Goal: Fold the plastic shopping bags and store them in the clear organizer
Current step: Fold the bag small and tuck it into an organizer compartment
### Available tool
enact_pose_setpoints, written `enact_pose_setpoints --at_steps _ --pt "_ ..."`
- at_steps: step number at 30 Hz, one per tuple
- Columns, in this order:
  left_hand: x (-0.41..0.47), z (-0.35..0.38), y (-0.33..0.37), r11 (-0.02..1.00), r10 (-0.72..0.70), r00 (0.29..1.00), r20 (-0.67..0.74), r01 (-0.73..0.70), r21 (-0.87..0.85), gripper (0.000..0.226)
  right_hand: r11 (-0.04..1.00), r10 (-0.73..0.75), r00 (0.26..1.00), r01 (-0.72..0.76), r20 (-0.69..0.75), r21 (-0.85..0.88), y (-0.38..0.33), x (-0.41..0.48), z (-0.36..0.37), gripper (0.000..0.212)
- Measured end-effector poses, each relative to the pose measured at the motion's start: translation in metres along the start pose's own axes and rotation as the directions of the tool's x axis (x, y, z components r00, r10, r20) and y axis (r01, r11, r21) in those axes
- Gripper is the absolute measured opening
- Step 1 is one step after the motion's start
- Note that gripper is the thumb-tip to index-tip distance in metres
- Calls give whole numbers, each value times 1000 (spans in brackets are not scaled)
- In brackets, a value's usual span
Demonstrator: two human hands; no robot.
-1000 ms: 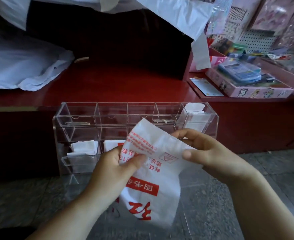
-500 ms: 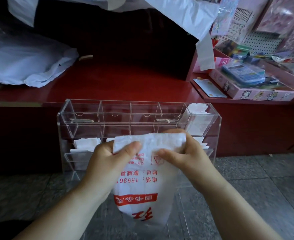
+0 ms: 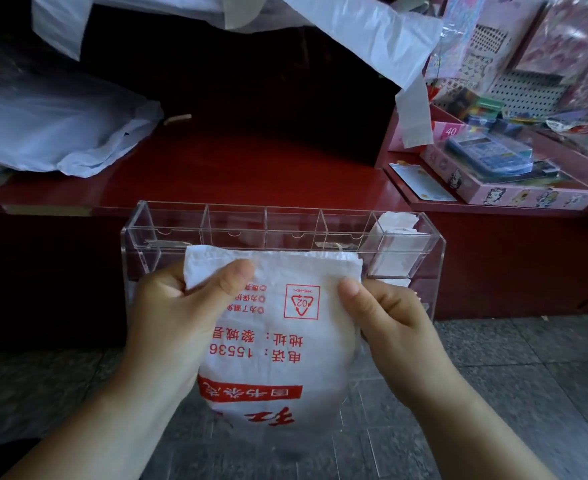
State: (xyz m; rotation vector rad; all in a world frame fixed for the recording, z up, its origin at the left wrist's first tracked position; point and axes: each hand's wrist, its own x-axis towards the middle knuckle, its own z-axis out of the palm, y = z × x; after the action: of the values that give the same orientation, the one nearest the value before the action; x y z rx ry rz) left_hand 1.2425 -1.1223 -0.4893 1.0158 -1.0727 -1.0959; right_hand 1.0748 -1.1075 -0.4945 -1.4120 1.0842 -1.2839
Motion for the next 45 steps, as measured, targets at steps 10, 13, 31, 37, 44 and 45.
enact_pose_setpoints --at_steps 10,13,31,37,44,45 --pt "5 4 -5 996 -87 995 38 86 30 15 999 37 982 -36 -187 6 4 8 -4 30" --pt "5 3 -3 998 -59 998 35 59 9 16 999 49 990 -46 -134 19 2 10 -8 18" --pt "5 13 -31 909 -188 933 307 47 415 26 930 9 1000 1 26 -368 2 14 -32 32" --pt "3 19 -41 876 -134 928 349 -53 479 45 865 -107 994 98 9 -492 2 14 -22 31" --pt "24 3 -51 864 -78 927 367 -121 489 55 922 -195 892 25 -408 -387 12 26 -69 34" --pt "28 -1 -52 861 -88 924 371 -117 496 55 922 -204 877 23 -435 -386 12 26 -75 33"
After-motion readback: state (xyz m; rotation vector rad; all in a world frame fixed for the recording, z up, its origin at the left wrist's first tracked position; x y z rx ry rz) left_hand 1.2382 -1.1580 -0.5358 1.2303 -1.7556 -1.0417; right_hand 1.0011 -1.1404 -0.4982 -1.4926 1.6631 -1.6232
